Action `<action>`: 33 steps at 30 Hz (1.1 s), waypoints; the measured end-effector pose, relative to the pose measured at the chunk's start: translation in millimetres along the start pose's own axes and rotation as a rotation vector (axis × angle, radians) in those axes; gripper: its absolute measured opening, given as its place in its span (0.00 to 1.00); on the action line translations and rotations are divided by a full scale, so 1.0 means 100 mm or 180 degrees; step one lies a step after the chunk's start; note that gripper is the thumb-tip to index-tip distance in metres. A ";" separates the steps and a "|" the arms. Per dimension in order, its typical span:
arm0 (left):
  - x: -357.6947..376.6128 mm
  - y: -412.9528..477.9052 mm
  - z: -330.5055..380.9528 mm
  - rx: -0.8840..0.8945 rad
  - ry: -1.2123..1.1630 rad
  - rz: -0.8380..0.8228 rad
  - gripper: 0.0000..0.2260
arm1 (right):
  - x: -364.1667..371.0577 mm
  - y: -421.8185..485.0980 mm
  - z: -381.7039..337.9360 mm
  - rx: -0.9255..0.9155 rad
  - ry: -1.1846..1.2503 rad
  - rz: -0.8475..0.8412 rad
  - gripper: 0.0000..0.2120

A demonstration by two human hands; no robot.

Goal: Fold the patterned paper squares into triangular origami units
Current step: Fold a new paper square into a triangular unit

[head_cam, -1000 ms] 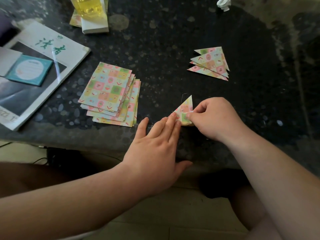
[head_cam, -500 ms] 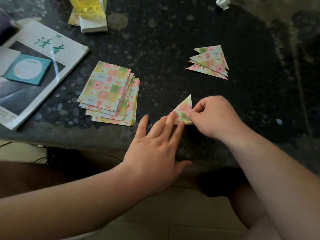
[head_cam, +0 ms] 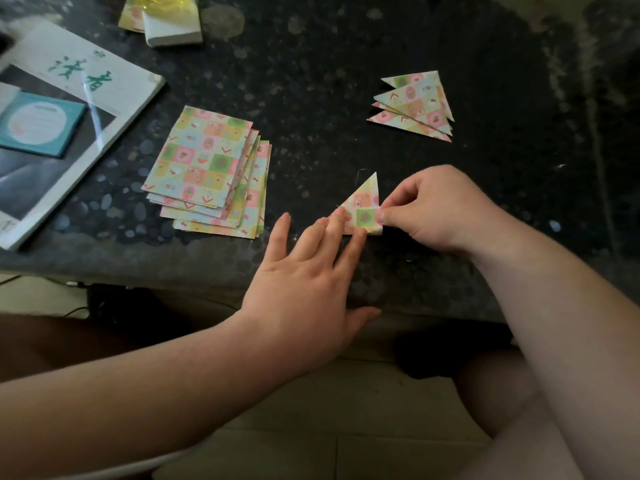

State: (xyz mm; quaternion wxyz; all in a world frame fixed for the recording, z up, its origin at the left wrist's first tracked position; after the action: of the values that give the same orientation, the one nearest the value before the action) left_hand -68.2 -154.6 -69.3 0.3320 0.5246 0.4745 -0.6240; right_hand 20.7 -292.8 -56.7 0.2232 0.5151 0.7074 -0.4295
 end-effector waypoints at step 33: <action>0.00 -0.01 0.15 0.0200 -0.0239 -0.0006 0.44 | 0.06 0.02 0.01 0.0143 -0.0072 0.0169 0.08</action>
State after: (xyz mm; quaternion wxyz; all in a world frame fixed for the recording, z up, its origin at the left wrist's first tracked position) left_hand -74.5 -168.5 -69.5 0.3323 0.5106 0.4424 -0.6581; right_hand 20.1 -290.7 -62.3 0.2309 0.5336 0.6811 -0.4450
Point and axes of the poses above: each hand's wrist, its own y-axis towards the middle knuckle, its own x-axis out of the palm, z = x × y, the point moved 10 cm from there along y, towards the middle knuckle, and after that the axes turned 11 degrees about -x, right-handed, at the moved point
